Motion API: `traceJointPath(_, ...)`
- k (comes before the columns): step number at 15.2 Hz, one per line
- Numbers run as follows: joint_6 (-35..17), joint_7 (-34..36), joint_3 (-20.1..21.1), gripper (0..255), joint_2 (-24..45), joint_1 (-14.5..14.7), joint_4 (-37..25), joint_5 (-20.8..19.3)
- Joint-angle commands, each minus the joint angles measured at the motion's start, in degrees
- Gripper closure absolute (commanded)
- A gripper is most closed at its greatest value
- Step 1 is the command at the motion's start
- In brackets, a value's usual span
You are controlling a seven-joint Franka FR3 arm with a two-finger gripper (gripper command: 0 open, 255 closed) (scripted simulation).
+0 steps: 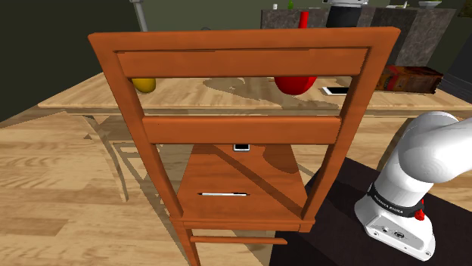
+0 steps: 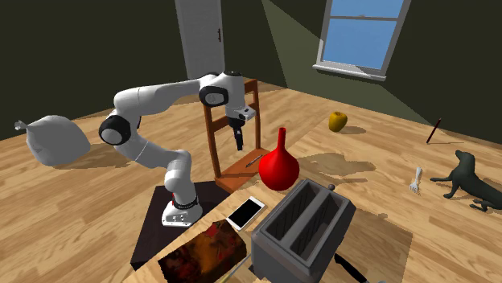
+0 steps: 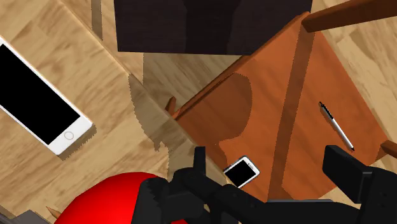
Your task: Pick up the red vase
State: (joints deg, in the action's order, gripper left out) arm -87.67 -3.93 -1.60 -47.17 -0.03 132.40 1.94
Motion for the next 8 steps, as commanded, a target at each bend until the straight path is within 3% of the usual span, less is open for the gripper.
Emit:
traceJointPath(1, 0.0, 0.0, 0.0, 0, 0.0, 0.0, 0.0, 0.0)
traceJointPath(8, 6.1, -6.7, -4.4, 0, 14.9, -0.1, -18.6, -3.3)
